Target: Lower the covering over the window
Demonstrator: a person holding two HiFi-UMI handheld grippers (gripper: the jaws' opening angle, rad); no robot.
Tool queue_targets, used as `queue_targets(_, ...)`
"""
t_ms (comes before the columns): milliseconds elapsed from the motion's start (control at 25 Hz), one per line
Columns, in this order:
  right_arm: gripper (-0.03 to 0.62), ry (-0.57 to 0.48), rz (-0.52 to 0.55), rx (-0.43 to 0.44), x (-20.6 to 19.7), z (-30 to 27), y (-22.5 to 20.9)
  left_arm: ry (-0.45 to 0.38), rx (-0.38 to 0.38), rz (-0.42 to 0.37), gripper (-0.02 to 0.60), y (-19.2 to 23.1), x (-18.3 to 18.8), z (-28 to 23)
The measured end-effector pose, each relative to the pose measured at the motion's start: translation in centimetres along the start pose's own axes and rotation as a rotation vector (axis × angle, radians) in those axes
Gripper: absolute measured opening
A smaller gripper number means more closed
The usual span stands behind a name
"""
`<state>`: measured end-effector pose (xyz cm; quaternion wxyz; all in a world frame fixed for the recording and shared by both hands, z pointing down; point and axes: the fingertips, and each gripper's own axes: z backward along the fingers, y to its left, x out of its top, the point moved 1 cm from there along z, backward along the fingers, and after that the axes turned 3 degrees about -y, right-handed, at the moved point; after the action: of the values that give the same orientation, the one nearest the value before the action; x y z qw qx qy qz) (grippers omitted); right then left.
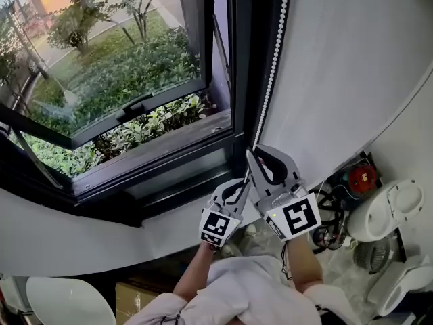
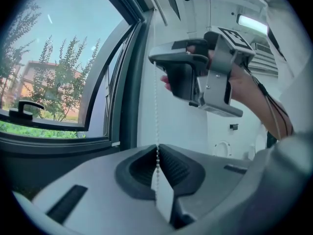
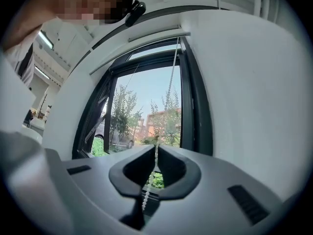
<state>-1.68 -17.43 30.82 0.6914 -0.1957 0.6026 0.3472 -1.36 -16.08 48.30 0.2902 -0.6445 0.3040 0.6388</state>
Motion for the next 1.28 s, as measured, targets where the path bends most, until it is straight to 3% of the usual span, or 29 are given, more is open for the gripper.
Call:
queue_targets(120, -0.002, -0.014, -0.054, -0.01, -0.2, 0.1, -0.1, 0.008, -0.007, 0.002, 0.021, 0.0, -0.1, 0.2)
queue_targets(960, -0.003, 0.143, -0.144, -0.017, -8.9, 1.5, 1.2, 0.188, -0.009, 0.066, 0.023, 0.3, -9.2, 1.5)
queue_targets(1280, -0.003, 0.217, -0.177, -0.026, -12.2, 2.3, 1.5, 0.184, -0.03, 0.098, 0.101, 0.0, -8.4, 2.2)
